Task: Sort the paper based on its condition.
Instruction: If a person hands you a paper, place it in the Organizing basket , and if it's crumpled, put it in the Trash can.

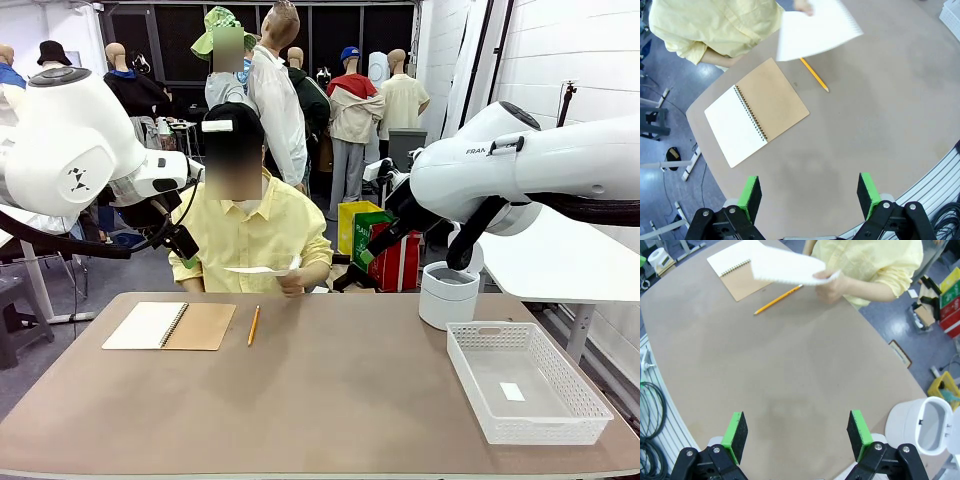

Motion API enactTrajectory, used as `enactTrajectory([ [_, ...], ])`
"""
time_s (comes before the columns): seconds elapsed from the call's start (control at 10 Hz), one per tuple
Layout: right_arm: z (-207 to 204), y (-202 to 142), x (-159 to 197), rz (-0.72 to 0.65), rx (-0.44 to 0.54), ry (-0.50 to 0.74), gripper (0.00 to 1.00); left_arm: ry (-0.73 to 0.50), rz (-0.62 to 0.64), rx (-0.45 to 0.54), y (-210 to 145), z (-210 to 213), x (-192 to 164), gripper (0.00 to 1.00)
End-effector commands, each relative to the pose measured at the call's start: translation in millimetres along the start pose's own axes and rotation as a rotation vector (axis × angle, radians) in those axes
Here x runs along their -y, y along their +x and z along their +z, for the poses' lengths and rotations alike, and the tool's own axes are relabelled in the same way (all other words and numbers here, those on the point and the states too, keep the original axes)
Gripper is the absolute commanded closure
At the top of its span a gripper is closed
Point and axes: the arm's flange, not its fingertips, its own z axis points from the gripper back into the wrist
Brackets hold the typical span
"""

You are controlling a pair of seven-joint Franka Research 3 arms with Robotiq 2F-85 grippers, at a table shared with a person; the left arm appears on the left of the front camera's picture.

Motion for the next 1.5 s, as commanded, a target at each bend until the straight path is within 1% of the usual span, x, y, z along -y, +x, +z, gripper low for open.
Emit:
enactTrajectory([
  [0.0, -0.1, 2.0, 1.3, -0.001, -0.006, 0.007, 0.0, 0.0, 0.003, 0.005, -0.2, 0.6, -1.0, 0.0],
  [0.7, 0.0, 0.0, 0.0, 0.0, 0.0, 0.0, 0.0, 0.0, 0.003, 0.005, -0.2, 0.6, -1.0, 0.0],
  [0.8, -5.2, 1.9, 5.4, -0.116, -0.05, 0.016, 0.0, 0.0, 0.003, 0.005, -0.2, 0.6, -1.0, 0.0],
  [0.9, -10.9, -3.0, 15.2, -0.276, -0.087, 0.063, 0.0, 0.0, 0.003, 0.005, -0.2, 0.6, -1.0, 0.0],
  [1.0, -15.9, -10.0, 21.4, -0.391, -0.122, 0.085, 0.0, 0.0, 0.003, 0.005, -0.2, 0.6, -1.0, 0.0],
  [1.2, -28.5, -30.6, 30.1, -0.578, -0.164, 0.127, 0.0, 0.0, 0.003, 0.005, -0.2, 0.6, -1.0, 0.0],
  [1.4, -41.9, -49.4, 34.8, -0.703, -0.168, 0.209, 0.0, 0.0, 0.003, 0.005, -0.2, 0.6, -1.0, 0.0],
])
